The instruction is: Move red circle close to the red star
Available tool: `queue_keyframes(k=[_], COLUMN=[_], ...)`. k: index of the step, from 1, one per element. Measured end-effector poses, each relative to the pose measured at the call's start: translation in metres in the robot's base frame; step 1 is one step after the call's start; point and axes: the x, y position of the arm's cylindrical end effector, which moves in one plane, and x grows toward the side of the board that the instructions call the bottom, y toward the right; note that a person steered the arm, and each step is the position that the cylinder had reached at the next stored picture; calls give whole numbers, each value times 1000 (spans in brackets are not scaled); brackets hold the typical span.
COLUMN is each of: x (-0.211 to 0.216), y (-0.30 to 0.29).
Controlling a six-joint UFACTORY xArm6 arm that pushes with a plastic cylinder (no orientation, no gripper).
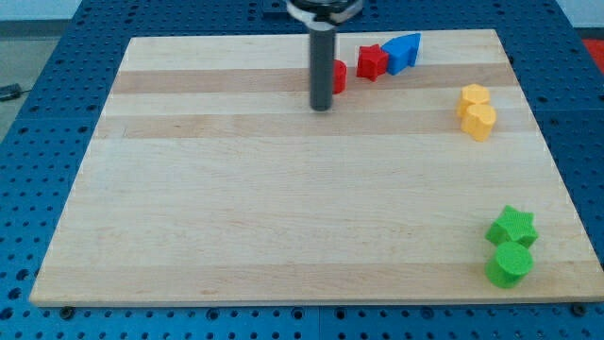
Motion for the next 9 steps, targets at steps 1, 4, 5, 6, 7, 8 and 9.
queue_keyframes(k=[1,4,5,6,7,8,9], x=[-10,-26,-28,-28,-33,-39,-43], y=[-27,-6,4,-1,-4,-4,-4])
